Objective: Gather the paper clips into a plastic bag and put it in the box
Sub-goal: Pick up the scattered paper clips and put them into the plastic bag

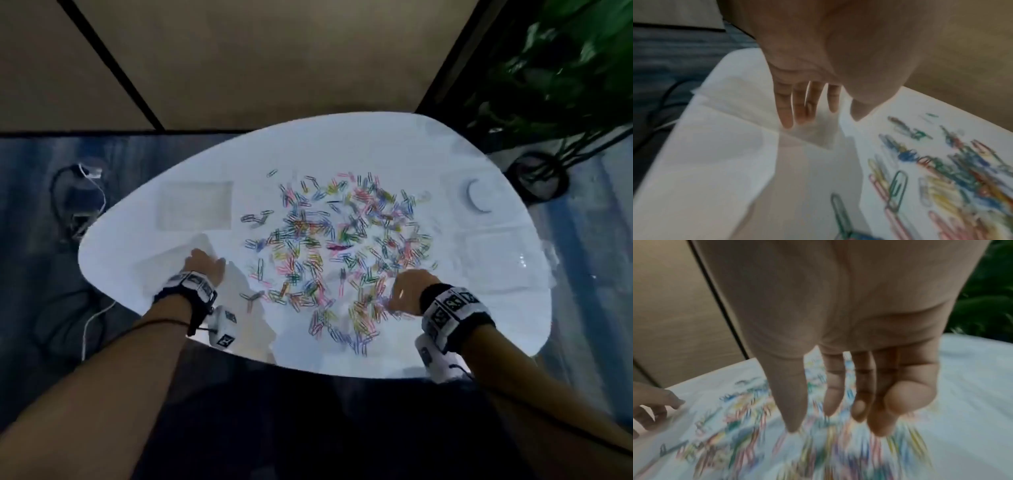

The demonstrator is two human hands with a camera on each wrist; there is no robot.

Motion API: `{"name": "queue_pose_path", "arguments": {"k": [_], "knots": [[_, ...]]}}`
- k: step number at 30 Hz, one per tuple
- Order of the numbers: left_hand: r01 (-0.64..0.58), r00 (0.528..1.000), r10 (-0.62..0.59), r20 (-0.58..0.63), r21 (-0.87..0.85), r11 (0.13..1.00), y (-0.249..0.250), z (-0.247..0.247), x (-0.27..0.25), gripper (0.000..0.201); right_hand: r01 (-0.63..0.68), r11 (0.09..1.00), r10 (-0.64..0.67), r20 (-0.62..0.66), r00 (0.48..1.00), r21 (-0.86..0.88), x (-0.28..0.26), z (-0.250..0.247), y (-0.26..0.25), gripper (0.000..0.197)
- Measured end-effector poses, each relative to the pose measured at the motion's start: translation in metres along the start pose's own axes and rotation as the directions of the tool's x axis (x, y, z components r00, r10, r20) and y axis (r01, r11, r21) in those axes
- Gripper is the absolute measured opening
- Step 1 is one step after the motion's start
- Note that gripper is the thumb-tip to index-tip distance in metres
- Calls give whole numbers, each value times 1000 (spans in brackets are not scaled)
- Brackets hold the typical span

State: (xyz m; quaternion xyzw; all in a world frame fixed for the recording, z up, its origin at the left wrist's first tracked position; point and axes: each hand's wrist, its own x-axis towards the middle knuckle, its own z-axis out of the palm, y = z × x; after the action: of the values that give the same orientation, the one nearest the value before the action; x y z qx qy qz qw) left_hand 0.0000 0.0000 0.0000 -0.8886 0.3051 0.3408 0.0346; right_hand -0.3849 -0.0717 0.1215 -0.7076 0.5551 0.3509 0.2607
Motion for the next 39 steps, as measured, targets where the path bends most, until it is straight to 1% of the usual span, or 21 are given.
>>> {"name": "queue_pose_path", "arguments": {"k": [1,3,5,6,7,9,11,13,14,16,18,19,21,23,26,27,30,32,35,38,39], "knots": [[-4,999,5,-48,16,1000,-1,10,3,73,-41,999,41,16,999,18,3,25,5,56],[-32,987,34,-155,12,999,-4,17,4,59,-146,970,132,83,988,194,1,71,11,79],[-107,971,107,-214,8,994,-15,15,-7,45,-155,908,129,92,987,390,-3,116,9,102],[-144,961,142,-239,11,990,-23,12,-18,40,-132,854,123,51,991,503,-4,129,3,105],[-186,949,177,-262,-11,982,-33,8,-34,36,-93,809,119,-8,993,581,-5,141,-4,103],[-247,917,205,-343,-83,966,-47,-4,-71,29,6,798,126,-177,976,603,-8,160,-19,95],[-301,878,232,-419,-106,948,-59,-14,-117,25,56,777,177,-303,936,627,-15,179,-31,80],[-370,826,252,-504,-147,917,-69,-24,-156,21,118,735,238,-418,877,667,-11,188,-41,64],[-407,809,268,-523,-170,898,-66,-24,-170,20,129,726,262,-444,857,676,-7,193,-42,60],[-462,776,329,-539,-128,878,-62,-28,-204,20,185,746,213,-493,844,639,-1,195,-48,61],[-486,754,374,-540,-76,871,-55,-26,-224,21,270,786,133,-579,804,556,6,194,-50,73],[-494,755,392,-525,-62,867,-52,-25,-232,21,283,820,92,-601,794,498,7,195,-49,77],[-526,736,415,-535,-65,848,-45,-25,-239,20,254,900,13,-605,796,354,14,195,-43,79],[-565,718,415,-559,-121,816,-43,-20,-239,19,233,950,-66,-596,800,208,20,195,-37,74],[-624,731,440,-521,-249,741,-46,-6,-233,16,249,969,-198,-592,782,5,28,193,-32,65],[-631,736,451,-505,-268,728,-46,-3,-232,16,250,968,-218,-583,782,-27,29,190,-33,60],[-682,705,480,-523,-310,663,-31,-13,-231,17,238,964,-260,-610,749,-118,31,177,-38,40],[-690,703,476,-528,-345,636,-19,-23,-227,18,220,960,-281,-595,753,-175,32,166,-41,32],[-695,705,500,-502,-350,628,-6,-25,-220,17,191,964,-263,-554,790,-185,36,149,-40,23],[-705,701,515,-493,-375,602,7,-25,-218,16,140,990,-106,-558,823,19,45,125,-31,15],[-705,703,516,-489,-383,597,11,-24,-217,15,121,988,-50,-540,840,97,47,116,-26,16]]}}
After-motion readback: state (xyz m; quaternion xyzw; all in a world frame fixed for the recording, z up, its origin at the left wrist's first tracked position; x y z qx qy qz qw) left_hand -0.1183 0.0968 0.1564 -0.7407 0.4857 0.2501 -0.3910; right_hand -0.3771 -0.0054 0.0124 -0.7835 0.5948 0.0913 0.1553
